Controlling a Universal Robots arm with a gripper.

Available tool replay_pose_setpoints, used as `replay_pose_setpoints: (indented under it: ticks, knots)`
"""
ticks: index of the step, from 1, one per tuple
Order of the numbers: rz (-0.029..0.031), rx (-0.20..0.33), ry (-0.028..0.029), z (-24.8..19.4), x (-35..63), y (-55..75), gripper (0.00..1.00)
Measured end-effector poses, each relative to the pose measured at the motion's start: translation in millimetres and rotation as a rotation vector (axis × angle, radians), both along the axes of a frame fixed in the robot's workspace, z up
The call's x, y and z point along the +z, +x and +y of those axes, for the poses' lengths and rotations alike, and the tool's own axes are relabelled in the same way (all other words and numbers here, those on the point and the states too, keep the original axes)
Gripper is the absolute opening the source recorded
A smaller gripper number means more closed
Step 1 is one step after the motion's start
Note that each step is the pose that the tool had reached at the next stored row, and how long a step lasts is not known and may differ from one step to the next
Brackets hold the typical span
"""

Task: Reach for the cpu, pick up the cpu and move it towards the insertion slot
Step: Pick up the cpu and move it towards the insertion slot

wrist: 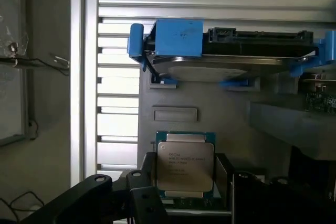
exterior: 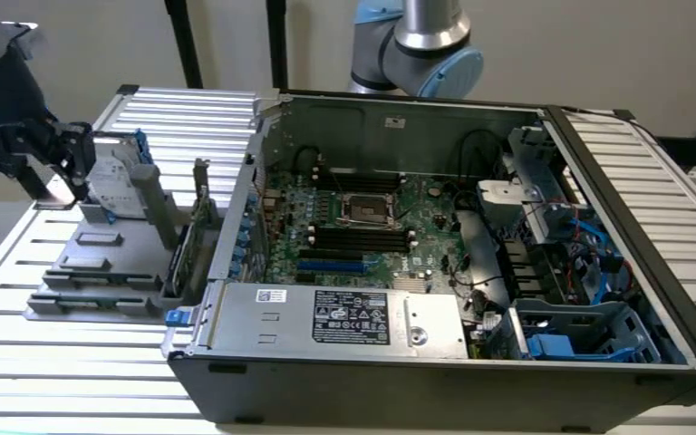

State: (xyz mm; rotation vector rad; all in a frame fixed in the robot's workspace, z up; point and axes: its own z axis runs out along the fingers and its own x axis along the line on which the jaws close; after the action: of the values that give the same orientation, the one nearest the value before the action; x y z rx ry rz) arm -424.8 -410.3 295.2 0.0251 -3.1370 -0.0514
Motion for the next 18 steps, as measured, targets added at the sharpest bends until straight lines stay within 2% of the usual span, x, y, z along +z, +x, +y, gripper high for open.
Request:
replay_pose_setpoints:
  ticks: [4,10,14,18]
  knots:
    - [0.0,0.0,0.0006,-0.4,18.3,14.9,0.55]
    - [0.0003,0.0,0.0097,-1.1,40.4,41.8,0.55]
    - [0.0008,0.0,0.0152,-1.4,51.3,60.3,0.55]
    - [0.0011,0.0,0.0204,-1.6,58.1,78.2,0.55]
